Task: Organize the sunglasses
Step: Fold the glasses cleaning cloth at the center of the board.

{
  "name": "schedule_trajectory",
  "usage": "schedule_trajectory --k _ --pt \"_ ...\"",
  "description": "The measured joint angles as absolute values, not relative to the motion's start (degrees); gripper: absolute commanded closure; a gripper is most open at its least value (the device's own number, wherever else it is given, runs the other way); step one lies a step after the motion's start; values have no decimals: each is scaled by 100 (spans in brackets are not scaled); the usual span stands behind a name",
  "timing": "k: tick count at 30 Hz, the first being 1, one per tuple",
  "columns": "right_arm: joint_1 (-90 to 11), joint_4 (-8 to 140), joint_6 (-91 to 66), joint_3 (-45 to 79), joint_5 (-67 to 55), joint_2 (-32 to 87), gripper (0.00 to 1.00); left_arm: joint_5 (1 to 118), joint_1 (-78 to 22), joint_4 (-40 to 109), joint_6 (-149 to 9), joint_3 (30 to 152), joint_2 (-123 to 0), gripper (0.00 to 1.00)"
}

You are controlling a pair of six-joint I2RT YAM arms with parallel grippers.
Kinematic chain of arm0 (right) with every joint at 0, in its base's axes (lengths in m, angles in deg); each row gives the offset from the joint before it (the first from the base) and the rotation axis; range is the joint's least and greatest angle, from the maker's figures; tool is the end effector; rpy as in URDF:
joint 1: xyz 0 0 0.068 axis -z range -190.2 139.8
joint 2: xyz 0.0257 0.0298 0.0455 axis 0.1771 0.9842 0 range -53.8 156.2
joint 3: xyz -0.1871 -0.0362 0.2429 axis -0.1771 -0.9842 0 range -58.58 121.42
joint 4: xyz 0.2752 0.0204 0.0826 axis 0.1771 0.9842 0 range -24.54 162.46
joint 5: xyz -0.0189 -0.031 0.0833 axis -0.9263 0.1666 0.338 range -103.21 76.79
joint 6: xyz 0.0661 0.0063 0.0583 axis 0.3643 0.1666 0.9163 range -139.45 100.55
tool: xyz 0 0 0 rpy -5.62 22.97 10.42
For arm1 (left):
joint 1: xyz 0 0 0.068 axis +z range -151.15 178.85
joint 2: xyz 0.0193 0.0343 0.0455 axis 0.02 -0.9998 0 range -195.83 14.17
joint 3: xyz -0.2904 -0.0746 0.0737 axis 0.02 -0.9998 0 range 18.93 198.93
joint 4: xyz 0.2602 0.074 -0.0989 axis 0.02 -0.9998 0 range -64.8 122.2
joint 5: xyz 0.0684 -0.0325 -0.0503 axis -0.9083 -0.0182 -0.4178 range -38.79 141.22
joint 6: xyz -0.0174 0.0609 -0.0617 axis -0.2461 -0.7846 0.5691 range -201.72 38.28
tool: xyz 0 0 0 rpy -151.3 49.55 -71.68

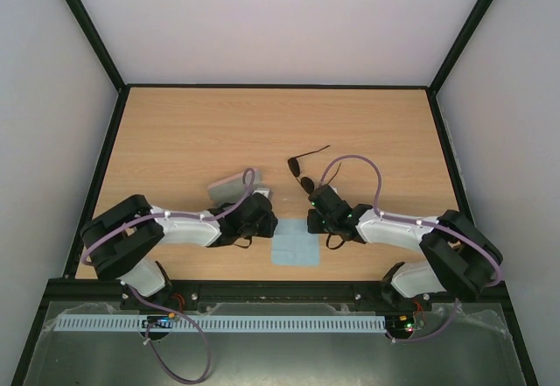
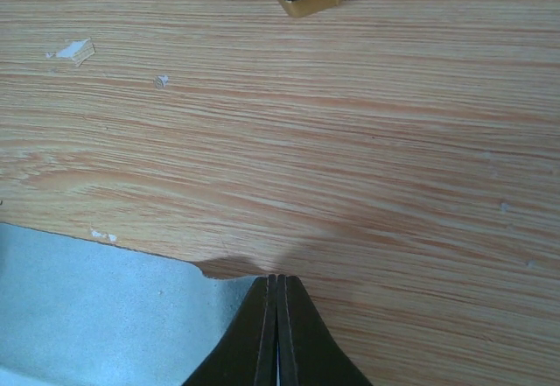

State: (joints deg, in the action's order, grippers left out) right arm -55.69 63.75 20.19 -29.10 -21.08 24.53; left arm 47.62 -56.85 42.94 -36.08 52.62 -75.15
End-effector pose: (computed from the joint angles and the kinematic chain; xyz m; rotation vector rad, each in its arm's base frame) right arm 0.2091 0.1974 0.1308 -0.0588 2.4510 0.5265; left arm 0.1890 -0.2684 0.1153 0.1862 2.4867 -0.7515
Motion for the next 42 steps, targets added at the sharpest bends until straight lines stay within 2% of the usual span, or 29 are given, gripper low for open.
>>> schedule_trajectory --k 15,42 --pt "-5572 6379 1971 -2908 -2108 2451 99 4707 -5685 4312 -3643 5505 -7830 97" --pt "-5720 6449 2001 -3042 -2045 1832 98 4672 -5807 4310 -3625 5241 -7316 98"
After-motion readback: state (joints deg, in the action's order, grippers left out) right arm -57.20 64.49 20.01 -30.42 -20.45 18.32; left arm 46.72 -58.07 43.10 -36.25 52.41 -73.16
